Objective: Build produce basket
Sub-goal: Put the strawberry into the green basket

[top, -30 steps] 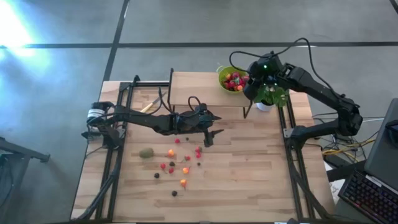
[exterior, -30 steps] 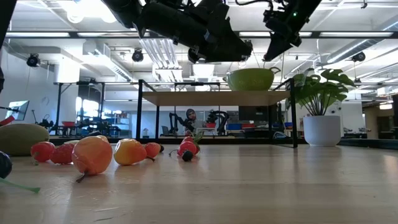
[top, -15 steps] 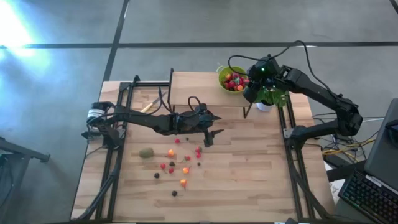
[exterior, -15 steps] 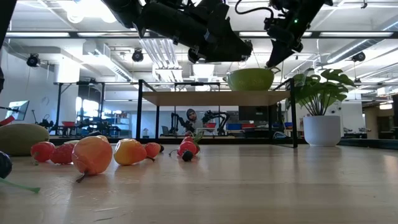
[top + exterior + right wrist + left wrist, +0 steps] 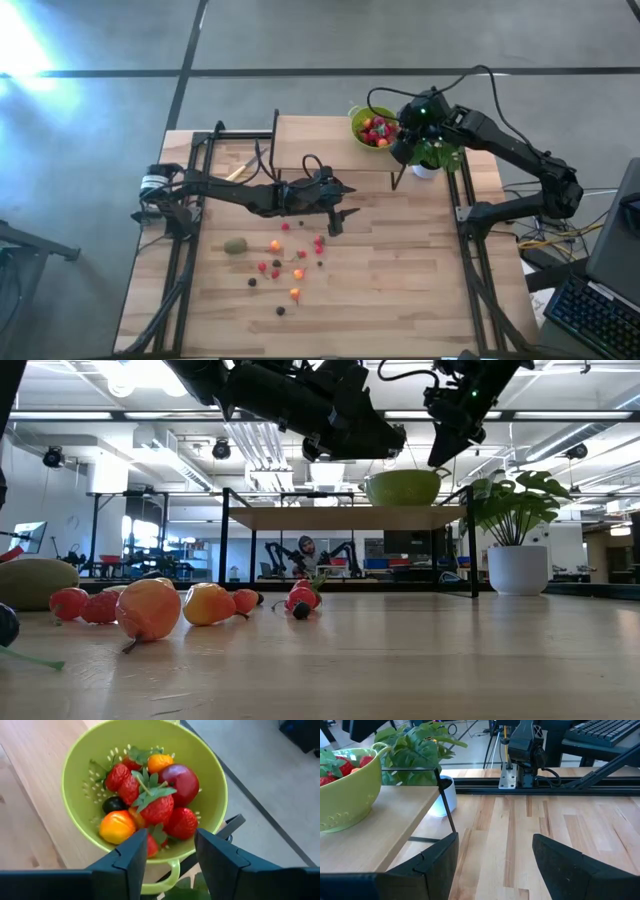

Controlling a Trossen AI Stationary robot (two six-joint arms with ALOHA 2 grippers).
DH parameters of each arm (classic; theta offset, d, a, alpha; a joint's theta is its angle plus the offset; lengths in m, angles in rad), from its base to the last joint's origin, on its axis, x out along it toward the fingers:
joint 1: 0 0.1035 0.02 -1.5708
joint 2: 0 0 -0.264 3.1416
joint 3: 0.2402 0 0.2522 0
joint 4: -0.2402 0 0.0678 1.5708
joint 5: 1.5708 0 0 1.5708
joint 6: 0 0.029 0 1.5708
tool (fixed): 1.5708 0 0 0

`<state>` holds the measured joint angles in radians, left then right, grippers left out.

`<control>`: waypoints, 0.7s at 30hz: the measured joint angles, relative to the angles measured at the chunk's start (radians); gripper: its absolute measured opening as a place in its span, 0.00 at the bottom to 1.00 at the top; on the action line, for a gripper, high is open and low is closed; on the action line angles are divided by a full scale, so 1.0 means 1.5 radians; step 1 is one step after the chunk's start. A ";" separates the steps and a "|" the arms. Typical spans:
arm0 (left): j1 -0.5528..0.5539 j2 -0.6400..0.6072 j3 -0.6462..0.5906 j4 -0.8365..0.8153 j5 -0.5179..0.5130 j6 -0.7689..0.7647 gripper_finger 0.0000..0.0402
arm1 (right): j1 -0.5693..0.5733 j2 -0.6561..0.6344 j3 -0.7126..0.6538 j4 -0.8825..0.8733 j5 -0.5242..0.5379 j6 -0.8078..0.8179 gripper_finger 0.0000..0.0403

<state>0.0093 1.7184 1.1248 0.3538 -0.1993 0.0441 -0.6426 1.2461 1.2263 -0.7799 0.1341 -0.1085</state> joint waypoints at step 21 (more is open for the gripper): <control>-0.011 -0.009 0.004 -0.170 0.029 0.073 0.65 | 0.063 -0.023 0.005 -0.021 -0.001 0.006 0.38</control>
<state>-0.0074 1.7042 1.1300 0.0988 -0.1561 0.1542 -0.5477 1.2116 1.2339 -0.8112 0.1329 -0.0994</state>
